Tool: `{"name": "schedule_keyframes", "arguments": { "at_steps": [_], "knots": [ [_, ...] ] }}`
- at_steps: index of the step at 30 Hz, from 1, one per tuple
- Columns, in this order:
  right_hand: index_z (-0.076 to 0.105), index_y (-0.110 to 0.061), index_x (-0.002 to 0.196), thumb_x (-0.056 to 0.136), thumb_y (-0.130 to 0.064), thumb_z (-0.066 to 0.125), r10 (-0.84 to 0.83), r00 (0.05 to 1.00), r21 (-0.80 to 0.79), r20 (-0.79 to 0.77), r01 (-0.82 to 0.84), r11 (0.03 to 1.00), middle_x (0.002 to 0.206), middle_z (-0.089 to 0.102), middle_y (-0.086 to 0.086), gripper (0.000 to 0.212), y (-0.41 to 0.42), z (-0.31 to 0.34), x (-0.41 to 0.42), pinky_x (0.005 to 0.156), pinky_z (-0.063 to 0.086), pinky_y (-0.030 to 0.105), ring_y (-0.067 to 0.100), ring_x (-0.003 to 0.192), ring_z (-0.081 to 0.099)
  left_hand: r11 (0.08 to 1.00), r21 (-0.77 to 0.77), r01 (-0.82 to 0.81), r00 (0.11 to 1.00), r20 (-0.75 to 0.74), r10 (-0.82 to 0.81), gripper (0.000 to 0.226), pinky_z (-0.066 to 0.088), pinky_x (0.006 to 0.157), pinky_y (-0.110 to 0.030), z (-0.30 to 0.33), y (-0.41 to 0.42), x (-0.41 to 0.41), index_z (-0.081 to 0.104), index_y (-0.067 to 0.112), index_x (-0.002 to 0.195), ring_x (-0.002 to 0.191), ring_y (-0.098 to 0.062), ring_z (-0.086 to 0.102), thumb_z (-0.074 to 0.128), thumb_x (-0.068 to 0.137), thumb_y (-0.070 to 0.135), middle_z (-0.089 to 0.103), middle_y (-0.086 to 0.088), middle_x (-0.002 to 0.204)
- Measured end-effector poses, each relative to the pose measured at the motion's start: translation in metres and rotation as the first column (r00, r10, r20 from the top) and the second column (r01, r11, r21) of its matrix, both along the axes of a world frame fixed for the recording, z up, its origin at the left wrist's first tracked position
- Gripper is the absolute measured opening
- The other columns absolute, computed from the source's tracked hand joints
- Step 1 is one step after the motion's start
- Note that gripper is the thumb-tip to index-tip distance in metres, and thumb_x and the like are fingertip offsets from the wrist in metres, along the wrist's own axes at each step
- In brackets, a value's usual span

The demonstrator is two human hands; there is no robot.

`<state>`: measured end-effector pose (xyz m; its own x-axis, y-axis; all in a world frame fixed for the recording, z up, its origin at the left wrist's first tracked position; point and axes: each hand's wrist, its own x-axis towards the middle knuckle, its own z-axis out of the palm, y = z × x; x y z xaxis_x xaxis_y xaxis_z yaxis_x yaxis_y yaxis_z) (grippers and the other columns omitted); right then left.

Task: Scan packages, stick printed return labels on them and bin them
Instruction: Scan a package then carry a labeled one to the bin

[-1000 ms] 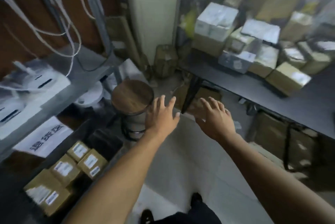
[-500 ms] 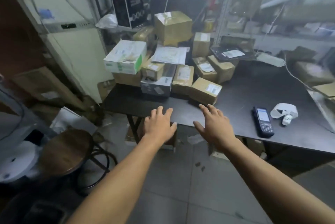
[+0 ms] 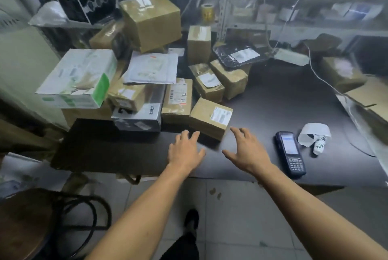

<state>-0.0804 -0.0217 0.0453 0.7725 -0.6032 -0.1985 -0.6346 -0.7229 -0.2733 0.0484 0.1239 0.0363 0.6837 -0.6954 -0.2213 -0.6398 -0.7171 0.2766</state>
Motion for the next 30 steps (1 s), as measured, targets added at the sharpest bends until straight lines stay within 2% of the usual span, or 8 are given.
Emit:
{"name": "schedule_keyframes", "arguments": {
  "at_steps": [5,10,13,17,20,24,26,30],
  "knots": [
    [0.016,-0.031,0.154,0.082,-0.055,0.068,-0.022,0.997,0.051,-0.069,0.025,0.998,0.161,0.018,0.009,0.092,-0.050,-0.013,0.052,0.113,0.035,0.049,0.030,0.146,0.024,1.000,-0.018,-0.022,0.996,-0.082,0.020,0.061,0.040,0.104,-0.044,-0.034,-0.035,0.034,0.027,0.028,0.153,0.139,-0.028,0.033,0.048,0.099,0.048,0.029,-0.007,0.155],
    [0.013,-0.032,0.154,0.078,-0.054,0.073,0.056,0.993,0.101,-0.103,-0.046,0.994,0.163,0.002,0.008,0.098,-0.077,-0.030,0.092,0.115,0.031,0.050,0.030,0.148,0.009,0.999,0.024,-0.030,0.996,-0.086,0.032,0.059,0.040,0.102,-0.043,-0.052,-0.046,0.054,0.030,0.027,0.151,0.138,-0.028,0.033,0.047,0.099,0.047,0.031,-0.008,0.153],
    [0.015,-0.032,0.154,0.077,-0.052,0.074,0.109,0.987,0.124,-0.117,-0.094,0.988,0.162,0.003,0.008,0.099,-0.086,-0.039,0.101,0.114,0.030,0.045,0.029,0.147,0.010,0.998,0.045,-0.046,0.996,-0.072,0.049,0.056,0.040,0.101,-0.043,-0.054,-0.052,0.056,0.034,0.025,0.149,0.135,-0.028,0.035,0.046,0.099,0.047,0.032,-0.007,0.151],
    [0.026,-0.032,0.151,0.072,-0.047,0.078,0.116,0.993,0.184,-0.031,-0.109,0.977,0.158,0.010,0.006,0.096,-0.103,-0.045,0.088,0.112,0.033,0.043,0.027,0.145,0.012,0.989,-0.002,-0.151,0.984,-0.098,0.150,0.053,0.042,0.099,-0.042,-0.053,-0.065,0.050,0.043,0.021,0.142,0.132,-0.026,0.039,0.044,0.099,0.052,0.039,-0.006,0.146],
    [0.032,-0.030,0.147,0.069,-0.044,0.079,0.062,0.996,0.264,0.063,-0.077,0.962,0.153,0.015,0.004,0.092,-0.124,-0.049,0.059,0.109,0.035,0.042,0.025,0.142,0.016,0.937,-0.069,-0.342,0.911,-0.270,0.313,0.064,0.043,0.098,-0.042,-0.050,-0.085,0.034,0.045,0.018,0.139,0.132,-0.025,0.041,0.043,0.094,0.065,0.043,-0.005,0.144],
    [0.035,-0.026,0.144,0.068,-0.045,0.082,0.030,0.988,0.309,0.150,-0.075,0.948,0.145,0.025,0.005,0.092,-0.146,-0.054,0.020,0.108,0.038,0.039,0.025,0.136,0.027,0.770,-0.194,-0.608,0.670,-0.646,0.366,0.084,0.031,0.112,-0.038,-0.044,-0.128,0.002,0.023,0.024,0.153,0.141,-0.025,0.037,0.059,0.087,0.063,0.038,-0.005,0.155],
    [0.037,-0.023,0.144,0.067,-0.047,0.082,0.017,0.982,0.309,0.188,-0.076,0.948,0.143,0.027,0.006,0.092,-0.156,-0.058,0.004,0.109,0.039,0.041,0.025,0.134,0.029,0.735,-0.231,-0.638,0.621,-0.718,0.315,0.091,0.032,0.110,-0.035,-0.047,-0.148,-0.013,0.015,0.035,0.154,0.140,-0.023,0.037,0.068,0.083,0.059,0.037,-0.001,0.155],
    [0.038,-0.023,0.143,0.068,-0.050,0.082,0.006,0.970,0.327,0.243,-0.088,0.941,0.145,0.025,0.005,0.091,-0.169,-0.064,-0.020,0.109,0.038,0.038,0.024,0.134,0.029,0.635,-0.317,-0.704,0.598,-0.747,0.290,0.080,0.039,0.103,-0.032,-0.051,-0.171,-0.041,0.031,0.044,0.138,0.129,-0.021,0.047,0.077,0.072,0.050,0.045,-0.002,0.142]
  ]
}}
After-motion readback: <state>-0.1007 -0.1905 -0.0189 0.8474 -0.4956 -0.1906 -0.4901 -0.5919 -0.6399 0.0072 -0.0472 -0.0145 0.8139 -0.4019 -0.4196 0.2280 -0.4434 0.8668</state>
